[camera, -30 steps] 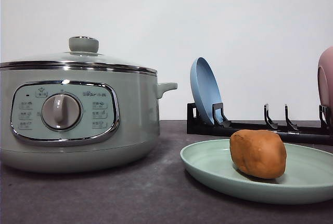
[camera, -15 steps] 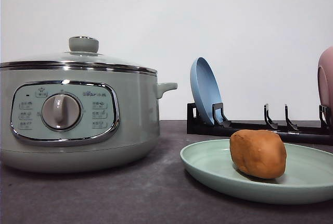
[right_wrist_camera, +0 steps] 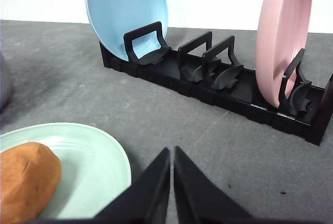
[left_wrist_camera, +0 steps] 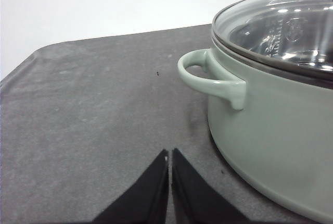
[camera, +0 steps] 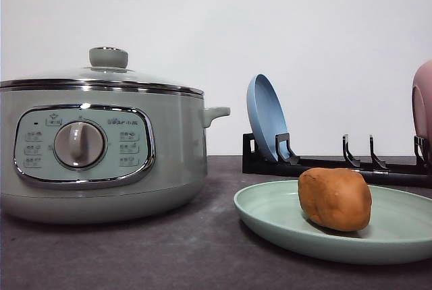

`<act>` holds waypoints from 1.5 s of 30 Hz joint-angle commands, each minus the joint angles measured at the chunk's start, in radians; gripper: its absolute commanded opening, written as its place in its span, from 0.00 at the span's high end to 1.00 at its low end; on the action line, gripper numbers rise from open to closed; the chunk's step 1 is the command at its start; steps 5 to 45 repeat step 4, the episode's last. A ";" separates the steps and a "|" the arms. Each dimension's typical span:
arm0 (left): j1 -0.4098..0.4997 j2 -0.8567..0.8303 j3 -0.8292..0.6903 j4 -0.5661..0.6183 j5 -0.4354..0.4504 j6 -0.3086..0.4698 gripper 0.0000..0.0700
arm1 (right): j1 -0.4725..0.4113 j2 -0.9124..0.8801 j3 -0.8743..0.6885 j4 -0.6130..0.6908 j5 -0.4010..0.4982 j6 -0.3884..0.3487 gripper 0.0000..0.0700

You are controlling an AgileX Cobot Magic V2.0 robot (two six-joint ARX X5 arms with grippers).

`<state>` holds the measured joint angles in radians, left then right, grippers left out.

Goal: Transfer potato from steamer to green plate

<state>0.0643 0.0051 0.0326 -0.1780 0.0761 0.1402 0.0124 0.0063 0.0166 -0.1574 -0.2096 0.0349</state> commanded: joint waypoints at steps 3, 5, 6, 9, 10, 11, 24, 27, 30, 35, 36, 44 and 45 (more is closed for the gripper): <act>0.001 -0.002 -0.021 -0.008 -0.002 -0.003 1.00 | 0.001 -0.003 -0.005 0.000 0.000 0.014 1.00; 0.001 -0.002 -0.021 -0.008 -0.002 -0.003 1.00 | 0.001 -0.003 -0.005 0.000 0.000 0.014 1.00; 0.001 -0.002 -0.021 -0.008 -0.002 -0.003 1.00 | 0.001 -0.003 -0.005 0.000 0.000 0.014 1.00; 0.001 -0.002 -0.021 -0.008 -0.002 -0.003 1.00 | 0.001 -0.003 -0.005 0.000 0.000 0.014 1.00; 0.001 -0.002 -0.021 -0.008 -0.002 -0.003 1.00 | 0.001 -0.003 -0.005 0.000 0.000 0.014 1.00; 0.001 -0.002 -0.021 -0.008 -0.002 -0.003 1.00 | 0.001 -0.003 -0.005 0.000 0.000 0.014 1.00; 0.001 -0.002 -0.021 -0.008 -0.002 -0.003 1.00 | 0.001 -0.003 -0.005 0.000 0.000 0.014 1.00; 0.001 -0.002 -0.021 -0.008 -0.002 -0.003 1.00 | 0.001 -0.003 -0.005 0.000 0.000 0.014 1.00; 0.001 -0.002 -0.021 -0.008 -0.002 -0.003 1.00 | 0.001 -0.003 -0.005 0.000 0.000 0.014 1.00; 0.001 -0.002 -0.021 -0.008 -0.002 -0.003 1.00 | 0.001 -0.003 -0.005 0.000 0.000 0.014 1.00; 0.001 -0.002 -0.021 -0.008 -0.002 -0.003 1.00 | 0.001 -0.003 -0.005 0.000 0.000 0.014 1.00; 0.001 -0.002 -0.021 -0.008 -0.002 -0.003 1.00 | 0.001 -0.003 -0.005 0.000 0.000 0.014 1.00; 0.001 -0.002 -0.021 -0.008 -0.002 -0.003 1.00 | 0.001 -0.003 -0.005 0.000 0.000 0.014 1.00</act>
